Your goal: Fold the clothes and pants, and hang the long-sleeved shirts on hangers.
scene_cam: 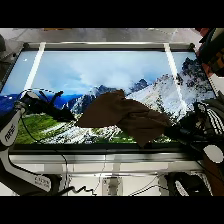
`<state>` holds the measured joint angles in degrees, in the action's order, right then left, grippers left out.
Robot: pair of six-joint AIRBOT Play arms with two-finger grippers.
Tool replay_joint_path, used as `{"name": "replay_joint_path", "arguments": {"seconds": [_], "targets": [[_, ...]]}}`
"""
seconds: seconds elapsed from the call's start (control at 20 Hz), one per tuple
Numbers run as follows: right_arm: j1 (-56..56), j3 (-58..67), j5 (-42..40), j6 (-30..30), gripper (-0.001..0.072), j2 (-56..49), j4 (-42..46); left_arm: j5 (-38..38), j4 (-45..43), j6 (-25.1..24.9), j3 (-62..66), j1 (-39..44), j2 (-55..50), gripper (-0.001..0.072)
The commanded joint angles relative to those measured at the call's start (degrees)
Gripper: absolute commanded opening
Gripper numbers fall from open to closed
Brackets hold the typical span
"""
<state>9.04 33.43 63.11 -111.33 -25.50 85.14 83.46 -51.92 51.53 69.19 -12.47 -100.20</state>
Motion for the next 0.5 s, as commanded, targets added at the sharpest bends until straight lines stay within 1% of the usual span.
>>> {"name": "replay_joint_path", "arguments": {"seconds": [0.0,0.05,0.25,0.3,0.35,0.4,0.45], "targets": [[-0.02,0.02,-0.15,-0.02,0.0011,0.0,-0.07,-0.07,-3.37,-0.15,-0.57,0.68,-1.2,0.0495],[-0.02,0.02,-0.15,-0.02,0.0011,0.0,-0.07,-0.11,-3.34,-0.17,-0.74,1.09,-1.92,0.0462],[-0.02,0.02,-0.94,-0.02,0.0011,0.0,-0.04,-1.7,-0.44,-0.63,-0.74,2.91,-3.19,0.0462],[-0.02,0.02,-1.6,-0.02,0.0011,0.0,-0.04,-2.4,-0.31,-1.03,-0.74,3.54,-3.19,0.0446],[-0.02,0.02,-2.21,-0.02,0.0011,0.0,-0.07,-3.39,-0.31,-1.05,-0.74,4.2,-3.19,0.0317],[-0.02,0.02,-2.91,-0.02,0.0011,0.0,-0.11,-4.83,-0.26,-1.01,-0.72,4.66,-3.19,0.0225],[-0.02,0.02,-3.5,-0.02,0.0011,0.0,-0.48,-6.1,0.17,-0.98,-0.72,4.9,-3.19,0.021]]}}
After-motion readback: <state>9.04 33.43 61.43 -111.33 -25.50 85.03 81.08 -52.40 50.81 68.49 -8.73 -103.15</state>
